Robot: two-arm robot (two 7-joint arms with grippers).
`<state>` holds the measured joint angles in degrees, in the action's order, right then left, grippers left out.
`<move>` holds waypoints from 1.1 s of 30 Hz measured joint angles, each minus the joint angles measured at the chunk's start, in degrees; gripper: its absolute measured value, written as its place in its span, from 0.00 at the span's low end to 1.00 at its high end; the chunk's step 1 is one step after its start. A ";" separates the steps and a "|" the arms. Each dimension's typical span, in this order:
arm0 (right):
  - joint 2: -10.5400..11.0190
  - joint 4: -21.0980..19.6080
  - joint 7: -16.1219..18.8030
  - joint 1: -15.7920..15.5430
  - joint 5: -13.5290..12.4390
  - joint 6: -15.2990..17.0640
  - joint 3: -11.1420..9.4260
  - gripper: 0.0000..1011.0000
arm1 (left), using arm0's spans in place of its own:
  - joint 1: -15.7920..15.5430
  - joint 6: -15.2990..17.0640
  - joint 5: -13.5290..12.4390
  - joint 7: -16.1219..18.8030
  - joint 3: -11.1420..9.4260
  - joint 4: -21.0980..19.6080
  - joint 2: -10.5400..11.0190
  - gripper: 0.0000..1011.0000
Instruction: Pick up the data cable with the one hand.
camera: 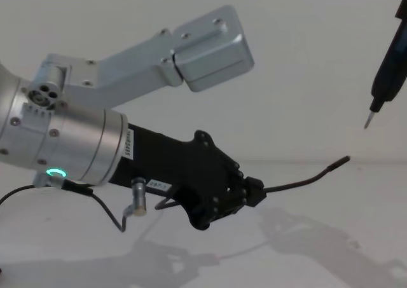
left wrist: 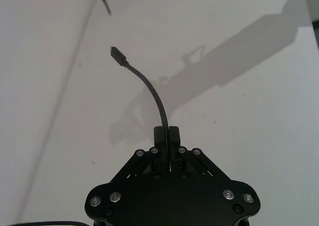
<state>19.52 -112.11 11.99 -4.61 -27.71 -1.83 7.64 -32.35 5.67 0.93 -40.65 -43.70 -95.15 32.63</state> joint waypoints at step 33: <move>1.52 -0.87 0.84 1.10 0.77 0.70 0.17 0.27 | 1.61 -9.27 -4.62 3.18 1.38 -3.70 2.51 0.04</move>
<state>21.03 -112.98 12.83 -3.51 -26.94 -1.13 7.81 -30.74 -3.60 -3.68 -37.47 -42.32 -98.86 35.14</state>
